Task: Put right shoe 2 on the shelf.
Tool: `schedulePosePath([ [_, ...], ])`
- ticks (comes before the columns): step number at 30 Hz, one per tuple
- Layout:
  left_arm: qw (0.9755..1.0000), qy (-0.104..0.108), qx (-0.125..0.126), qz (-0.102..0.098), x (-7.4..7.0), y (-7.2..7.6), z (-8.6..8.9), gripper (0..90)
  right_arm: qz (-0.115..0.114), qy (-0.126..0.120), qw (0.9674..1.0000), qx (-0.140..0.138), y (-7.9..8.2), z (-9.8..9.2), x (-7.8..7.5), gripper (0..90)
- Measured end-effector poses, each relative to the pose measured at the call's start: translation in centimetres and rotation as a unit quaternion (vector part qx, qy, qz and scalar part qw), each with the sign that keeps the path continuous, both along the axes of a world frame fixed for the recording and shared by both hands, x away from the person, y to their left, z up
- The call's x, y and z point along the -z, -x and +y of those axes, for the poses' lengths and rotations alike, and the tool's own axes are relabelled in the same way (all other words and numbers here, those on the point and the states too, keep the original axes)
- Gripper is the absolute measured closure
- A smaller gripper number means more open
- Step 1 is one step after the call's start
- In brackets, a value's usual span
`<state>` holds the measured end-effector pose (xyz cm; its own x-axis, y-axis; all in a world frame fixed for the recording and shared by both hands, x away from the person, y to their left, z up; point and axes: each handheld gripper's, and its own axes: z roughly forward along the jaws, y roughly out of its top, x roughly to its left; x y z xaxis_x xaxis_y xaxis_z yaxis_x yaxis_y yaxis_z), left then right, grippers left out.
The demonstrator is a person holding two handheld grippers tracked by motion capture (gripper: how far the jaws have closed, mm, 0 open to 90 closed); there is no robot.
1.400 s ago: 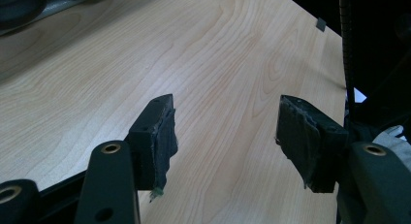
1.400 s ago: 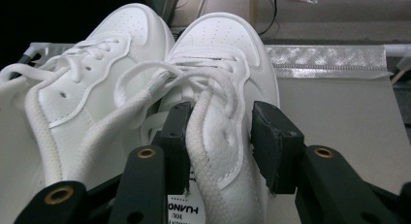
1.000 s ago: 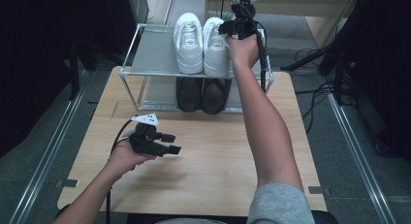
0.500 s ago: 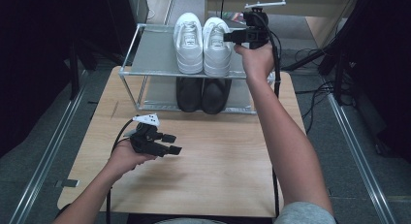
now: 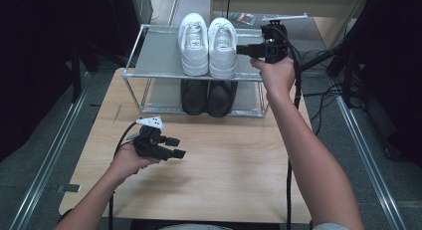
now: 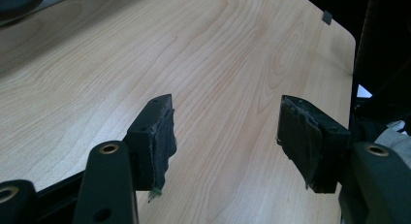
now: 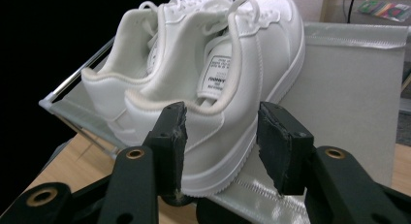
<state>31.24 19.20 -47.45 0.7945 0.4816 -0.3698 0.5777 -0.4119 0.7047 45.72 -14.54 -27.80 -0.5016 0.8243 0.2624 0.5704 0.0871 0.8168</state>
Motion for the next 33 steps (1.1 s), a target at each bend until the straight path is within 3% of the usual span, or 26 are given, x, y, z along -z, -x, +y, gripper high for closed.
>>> schedulePosePath([
  [5,1.0,0.001,-0.002,0.002,0.0,0.0,0.0,38.3,0.0,0.001,0.9999,-0.011,0.7,-0.5,0.8,53.1],
  [10,1.0,0.0,-0.003,-0.001,0.1,0.0,0.1,38.1,0.012,-0.001,0.9997,-0.023,1.6,-1.2,2.8,51.4],
  [20,1.0,-0.003,0.0,0.002,0.2,0.1,-0.1,38.1,0.004,0.003,0.9988,-0.05,3.7,-1.5,5.0,52.0],
  [23,1.0,-0.002,0.005,0.001,0.2,0.1,-0.1,37.7,-0.001,-0.002,0.9984,-0.057,4.6,-1.6,6.7,49.6],
  [28,1.0,-0.004,0.004,-0.001,0.2,0.1,-0.1,37.7,0.017,0.007,0.9971,-0.074,5.4,-1.3,8.6,48.2],
  [33,1.0,-0.005,0.002,0.001,0.2,0.1,-0.1,37.6,0.037,-0.012,0.9947,-0.095,6.6,-1.4,11.3,47.5],
])
